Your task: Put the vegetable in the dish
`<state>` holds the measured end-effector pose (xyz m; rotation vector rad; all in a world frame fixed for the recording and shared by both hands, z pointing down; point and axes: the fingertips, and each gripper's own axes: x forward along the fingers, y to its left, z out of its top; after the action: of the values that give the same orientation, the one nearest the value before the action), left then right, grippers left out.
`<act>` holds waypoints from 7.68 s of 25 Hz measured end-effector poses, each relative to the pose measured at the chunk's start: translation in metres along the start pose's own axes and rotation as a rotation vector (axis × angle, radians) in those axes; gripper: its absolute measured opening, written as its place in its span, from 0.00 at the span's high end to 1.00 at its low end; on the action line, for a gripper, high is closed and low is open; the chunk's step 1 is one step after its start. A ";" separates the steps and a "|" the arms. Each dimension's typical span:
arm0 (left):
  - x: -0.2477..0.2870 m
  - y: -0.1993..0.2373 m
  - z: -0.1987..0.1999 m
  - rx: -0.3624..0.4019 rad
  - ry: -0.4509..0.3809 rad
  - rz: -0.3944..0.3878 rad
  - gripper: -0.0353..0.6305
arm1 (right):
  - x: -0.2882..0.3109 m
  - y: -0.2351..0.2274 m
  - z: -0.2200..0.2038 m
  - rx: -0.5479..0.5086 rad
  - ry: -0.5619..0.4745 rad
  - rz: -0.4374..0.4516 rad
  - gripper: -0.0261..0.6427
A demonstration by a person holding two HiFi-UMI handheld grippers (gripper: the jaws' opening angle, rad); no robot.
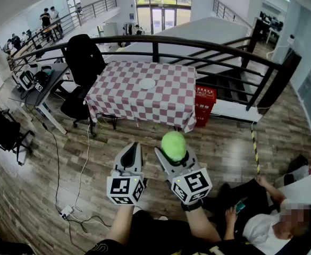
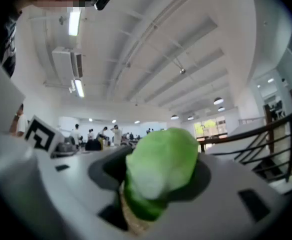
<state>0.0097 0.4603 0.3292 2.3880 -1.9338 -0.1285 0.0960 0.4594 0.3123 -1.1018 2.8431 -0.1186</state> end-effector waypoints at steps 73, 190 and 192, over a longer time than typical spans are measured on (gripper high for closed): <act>0.537 0.323 -0.143 -0.133 0.284 0.044 0.92 | 0.531 -0.346 -0.213 0.385 0.393 -0.002 0.63; 0.577 0.249 -0.056 0.058 0.079 -0.012 0.92 | 0.517 -0.398 -0.084 0.017 0.146 -0.112 0.93; 0.574 0.239 -0.048 0.073 0.061 -0.017 0.92 | 0.508 -0.392 -0.071 -0.003 0.133 -0.114 0.94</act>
<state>-0.0988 -0.1506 0.3888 2.4232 -1.9245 0.0149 -0.0234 -0.1694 0.3956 -1.3041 2.8941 -0.2038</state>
